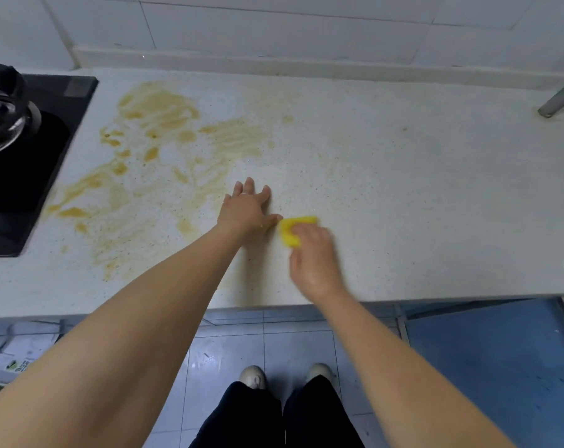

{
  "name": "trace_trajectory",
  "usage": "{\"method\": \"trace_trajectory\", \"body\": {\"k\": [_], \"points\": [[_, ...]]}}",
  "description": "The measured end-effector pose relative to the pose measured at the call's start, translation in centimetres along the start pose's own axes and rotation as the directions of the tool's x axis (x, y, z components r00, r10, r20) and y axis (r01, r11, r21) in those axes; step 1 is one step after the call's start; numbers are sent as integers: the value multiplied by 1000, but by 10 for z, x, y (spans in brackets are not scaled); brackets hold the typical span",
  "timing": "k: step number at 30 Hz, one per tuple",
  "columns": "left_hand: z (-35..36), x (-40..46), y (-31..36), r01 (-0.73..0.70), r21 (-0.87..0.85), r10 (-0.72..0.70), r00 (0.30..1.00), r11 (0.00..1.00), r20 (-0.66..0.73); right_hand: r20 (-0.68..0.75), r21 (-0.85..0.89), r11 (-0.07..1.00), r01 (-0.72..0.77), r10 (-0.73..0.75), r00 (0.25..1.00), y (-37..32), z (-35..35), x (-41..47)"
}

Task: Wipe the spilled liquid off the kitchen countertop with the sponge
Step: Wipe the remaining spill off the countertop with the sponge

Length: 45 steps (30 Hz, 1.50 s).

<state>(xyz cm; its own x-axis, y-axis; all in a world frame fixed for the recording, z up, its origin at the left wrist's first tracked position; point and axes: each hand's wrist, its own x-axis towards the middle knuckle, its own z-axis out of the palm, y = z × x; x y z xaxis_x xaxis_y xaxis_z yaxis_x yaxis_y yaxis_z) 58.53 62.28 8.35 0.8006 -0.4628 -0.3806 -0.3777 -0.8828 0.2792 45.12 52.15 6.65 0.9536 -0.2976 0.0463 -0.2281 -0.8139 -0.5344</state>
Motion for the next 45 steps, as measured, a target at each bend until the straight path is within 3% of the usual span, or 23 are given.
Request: {"method": "trace_trajectory", "body": {"k": [2,4,6,7,9,11,12,15,17,19,21,22,24,26,27,30,32,33,35,37,40,42,45], "points": [[-1,4,1,6,2,-6,1000,1000,2,34,-30,989,143,-142,989,7,-4,13],[-3,8,-1,4,7,-4,1000,1000,-3,-72,-75,993,-93,88,993,40,-29,39],[-4,16,-4,21,-12,-21,1000,1000,-18,-234,-89,939,-332,304,923,62,-42,60],[-6,20,-4,29,-20,-29,999,999,-25,-255,-87,938,-336,305,918,55,-36,64],[-12,34,-3,36,-34,-37,999,999,-35,-149,-66,996,-67,56,987,23,-10,68],[-21,47,-5,44,-40,-46,998,998,-49,-127,-42,980,195,-199,972,15,9,78],[-26,55,-6,53,-37,-55,997,998,-50,-102,-20,978,207,-208,973,23,-3,94],[-45,81,-12,105,-27,-106,994,994,-40,-197,-66,984,-168,152,969,75,-43,146],[-53,96,-17,156,-60,-159,987,986,-40,-255,-107,961,-253,220,942,78,-44,165],[-58,112,-18,188,-91,-194,979,978,-57,-177,-42,999,19,-26,984,45,-14,176],[-62,123,-17,205,-132,-217,973,970,-76,-115,10,960,280,-277,954,24,11,181],[-64,127,-19,213,-139,-226,971,967,-80,-82,14,949,315,-313,946,27,6,192],[-67,131,-27,226,-108,-233,970,968,-63,-80,-34,995,92,-95,992,51,-14,224],[-67,130,-34,224,-82,-229,972,971,-61,-213,-83,980,-183,162,964,69,-28,248],[-67,130,-35,219,-85,-225,973,972,-59,-223,-82,974,-211,188,956,59,-24,249],[-68,133,-33,219,-140,-230,971,966,-68,20,18,982,189,-189,982,-7,16,230],[-68,132,-34,222,-158,-236,968,962,-80,86,52,951,306,-310,947,-11,24,231],[-67,132,-35,217,-146,-230,970,965,-78,43,1,970,242,-242,969,2,16,242],[-67,132,-37,210,-129,-220,973,969,-64,-155,-61,996,-67,57,986,36,-5,261],[-66,132,-37,215,-126,-224,972,968,-66,-172,-103,975,-196,177,969,32,-5,264],[-72,136,-40,178,-70,-184,978,982,-99,3,-73,974,215,-215,977,-14,25,237],[-86,147,-47,163,-6,-162,980,987,-112,-73,-93,948,306,-313,947,-4,21,247],[-114,170,-59,165,27,-162,983,986,-91,-161,-173,980,-94,67,985,44,-13,289]]}}
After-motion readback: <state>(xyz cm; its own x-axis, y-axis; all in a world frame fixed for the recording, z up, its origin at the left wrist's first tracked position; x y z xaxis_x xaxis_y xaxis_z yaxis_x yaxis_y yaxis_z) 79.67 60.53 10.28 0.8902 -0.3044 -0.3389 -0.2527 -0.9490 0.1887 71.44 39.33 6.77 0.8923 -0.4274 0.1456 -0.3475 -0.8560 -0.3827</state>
